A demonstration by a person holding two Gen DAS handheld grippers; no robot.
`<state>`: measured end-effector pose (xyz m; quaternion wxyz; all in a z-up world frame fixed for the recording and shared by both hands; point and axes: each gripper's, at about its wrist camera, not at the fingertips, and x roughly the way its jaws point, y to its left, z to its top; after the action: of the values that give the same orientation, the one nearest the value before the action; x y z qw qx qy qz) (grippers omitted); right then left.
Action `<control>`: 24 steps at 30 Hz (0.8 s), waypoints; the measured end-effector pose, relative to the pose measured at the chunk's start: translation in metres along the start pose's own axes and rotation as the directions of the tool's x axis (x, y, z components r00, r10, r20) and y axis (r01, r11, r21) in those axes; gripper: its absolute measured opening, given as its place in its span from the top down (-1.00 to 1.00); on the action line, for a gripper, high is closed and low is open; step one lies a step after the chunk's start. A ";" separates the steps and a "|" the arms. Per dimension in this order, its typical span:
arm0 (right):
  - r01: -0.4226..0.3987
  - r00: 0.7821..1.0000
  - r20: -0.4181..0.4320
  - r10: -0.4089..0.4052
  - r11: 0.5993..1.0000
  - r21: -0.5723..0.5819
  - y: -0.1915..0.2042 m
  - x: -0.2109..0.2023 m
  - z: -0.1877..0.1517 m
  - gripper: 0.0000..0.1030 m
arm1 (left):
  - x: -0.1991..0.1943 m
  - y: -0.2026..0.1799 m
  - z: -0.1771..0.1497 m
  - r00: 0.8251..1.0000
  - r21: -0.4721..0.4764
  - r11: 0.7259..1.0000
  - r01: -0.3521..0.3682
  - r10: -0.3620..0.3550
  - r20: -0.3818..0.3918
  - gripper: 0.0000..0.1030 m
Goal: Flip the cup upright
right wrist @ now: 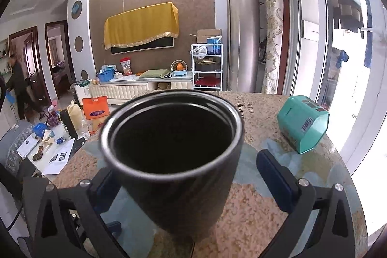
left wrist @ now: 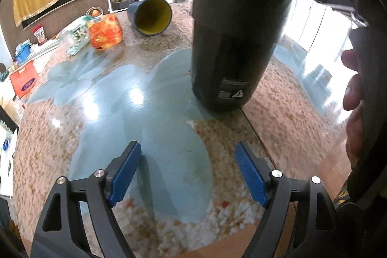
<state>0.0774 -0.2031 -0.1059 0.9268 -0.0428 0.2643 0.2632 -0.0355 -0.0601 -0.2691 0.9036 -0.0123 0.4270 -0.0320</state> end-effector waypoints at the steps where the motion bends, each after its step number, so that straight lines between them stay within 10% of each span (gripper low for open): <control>1: 0.003 1.000 0.005 -0.003 1.000 0.000 -0.001 -0.004 0.002 -1.00 | -0.004 0.002 -0.001 1.000 -0.003 1.000 -0.001 0.001 -0.003 -0.60; 10: 0.022 1.000 -0.008 -0.022 0.999 0.041 -0.017 -0.047 0.009 -1.00 | -0.057 0.013 0.011 0.997 0.040 0.996 -0.075 0.075 -0.006 -1.00; 24: 0.017 0.987 -0.159 -0.008 0.999 0.050 -0.024 -0.100 0.051 -1.00 | -0.166 0.006 0.080 0.999 0.044 0.999 -0.026 0.024 0.048 -1.00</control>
<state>0.0412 -0.2586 -0.0123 0.9052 -0.0416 0.3437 0.2463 -0.0788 -0.0434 -0.0903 0.9138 0.0125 0.4048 -0.0298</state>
